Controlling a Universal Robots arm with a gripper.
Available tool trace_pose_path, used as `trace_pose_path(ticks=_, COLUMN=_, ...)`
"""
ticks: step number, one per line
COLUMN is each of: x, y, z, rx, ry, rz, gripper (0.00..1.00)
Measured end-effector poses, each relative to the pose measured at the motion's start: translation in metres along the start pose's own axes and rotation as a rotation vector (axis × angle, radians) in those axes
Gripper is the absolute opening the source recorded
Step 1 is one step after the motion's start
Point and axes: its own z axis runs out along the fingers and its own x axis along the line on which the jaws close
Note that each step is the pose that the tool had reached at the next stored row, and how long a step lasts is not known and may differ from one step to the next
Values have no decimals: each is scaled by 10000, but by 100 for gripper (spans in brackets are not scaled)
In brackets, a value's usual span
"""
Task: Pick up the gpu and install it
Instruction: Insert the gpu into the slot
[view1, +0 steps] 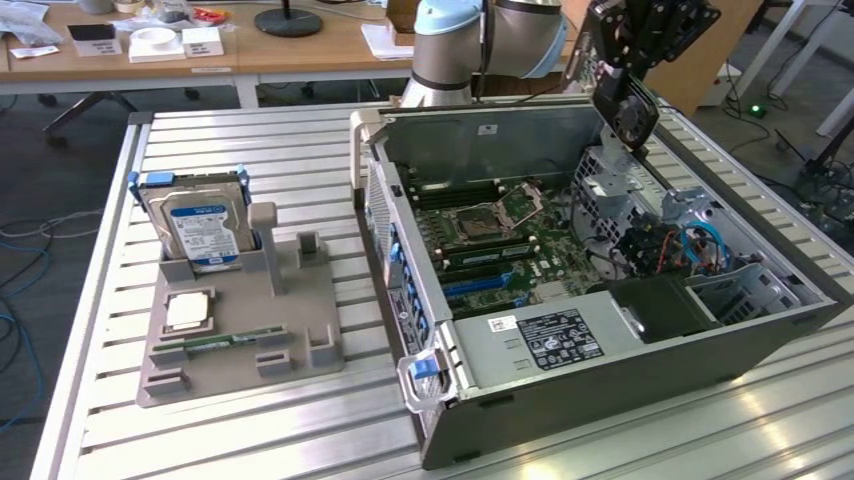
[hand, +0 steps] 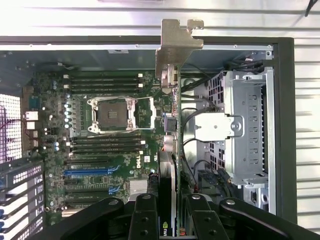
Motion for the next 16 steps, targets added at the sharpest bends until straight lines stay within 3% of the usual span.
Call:
trace_pose_path(ticks=5, x=3, y=0, z=1, rx=-34, ry=47, rz=-612, gripper=26)
trace_pose_path(ticks=16, x=3, y=0, z=4, rx=-141, ry=194, rz=-2551, gripper=26)
